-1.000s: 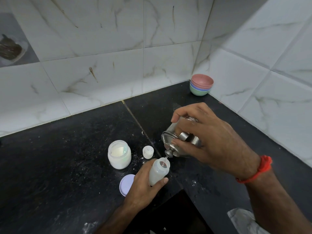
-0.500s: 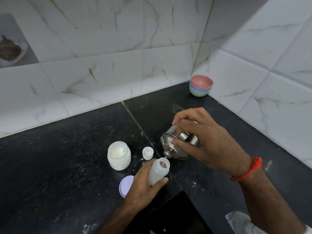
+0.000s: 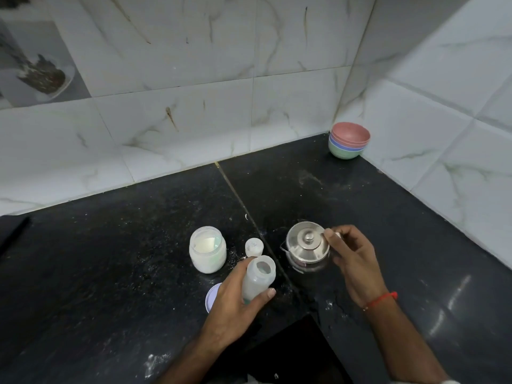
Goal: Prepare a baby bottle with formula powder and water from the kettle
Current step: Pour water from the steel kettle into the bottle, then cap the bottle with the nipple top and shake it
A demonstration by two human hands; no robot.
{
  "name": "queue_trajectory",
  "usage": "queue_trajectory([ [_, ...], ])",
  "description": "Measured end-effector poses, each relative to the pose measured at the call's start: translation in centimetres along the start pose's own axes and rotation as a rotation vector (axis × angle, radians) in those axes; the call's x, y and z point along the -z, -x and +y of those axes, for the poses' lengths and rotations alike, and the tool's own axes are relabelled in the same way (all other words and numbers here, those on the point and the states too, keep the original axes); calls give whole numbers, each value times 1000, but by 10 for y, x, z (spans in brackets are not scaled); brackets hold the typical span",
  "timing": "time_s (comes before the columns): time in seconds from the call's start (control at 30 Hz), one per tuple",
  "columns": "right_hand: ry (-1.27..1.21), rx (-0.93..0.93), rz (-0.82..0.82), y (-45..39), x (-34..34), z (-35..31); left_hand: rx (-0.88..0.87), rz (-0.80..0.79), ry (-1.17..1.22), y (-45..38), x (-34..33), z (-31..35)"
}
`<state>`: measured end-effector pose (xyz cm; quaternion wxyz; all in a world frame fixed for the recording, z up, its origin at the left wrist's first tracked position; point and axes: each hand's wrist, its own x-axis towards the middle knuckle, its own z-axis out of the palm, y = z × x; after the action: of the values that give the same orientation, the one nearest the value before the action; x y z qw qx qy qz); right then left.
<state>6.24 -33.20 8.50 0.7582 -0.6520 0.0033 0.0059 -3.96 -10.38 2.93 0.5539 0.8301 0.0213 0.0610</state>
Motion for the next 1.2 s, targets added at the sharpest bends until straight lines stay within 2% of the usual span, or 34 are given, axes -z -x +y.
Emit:
queue_trajectory([
  [0.1, -71, -169, 214, -10, 15, 38, 29, 23, 34, 5, 5, -4],
  [0.2, -74, -241, 350, -16, 26, 68, 68, 70, 51, 12, 11, -9],
  [0.3, -101, -281, 393, -15, 30, 84, 105, 116, 57, 20, 18, -17],
  [0.47, -135, -256, 370, -14, 30, 93, 139, 218, 53, 29, 27, -20],
  [0.57, -63, -161, 454, -11, 26, 92, 148, 252, 45, 32, 31, -24],
  [0.63, 176, 41, 562, -4, 17, 80, 156, 275, 47, 34, 33, -24],
  [0.67, 305, 216, 562, 1, 11, 71, 159, 285, 49, 34, 34, -23],
  [0.73, 509, 543, 405, 14, -7, 56, 164, 301, 45, 36, 36, -22],
  [0.77, 559, 602, 278, 20, -17, 54, 162, 310, 46, 37, 36, -22],
  [0.8, 591, 572, 128, 24, -29, 54, 162, 318, 46, 38, 37, -22],
  [0.87, 686, 383, -155, 28, -53, 66, 159, 330, 42, 40, 39, -23],
  [0.93, 853, 199, -305, 27, -69, 94, 146, 334, 35, 41, 41, -21],
  [1.0, 1021, 7, -393, 25, -83, 119, 137, 333, 26, 41, 42, -22],
  [1.07, 1078, -126, -434, 26, -92, 134, 137, 329, 19, 42, 43, -24],
  [1.2, 1040, -117, -391, 25, -92, 141, 127, 304, 6, 43, 47, -23],
])
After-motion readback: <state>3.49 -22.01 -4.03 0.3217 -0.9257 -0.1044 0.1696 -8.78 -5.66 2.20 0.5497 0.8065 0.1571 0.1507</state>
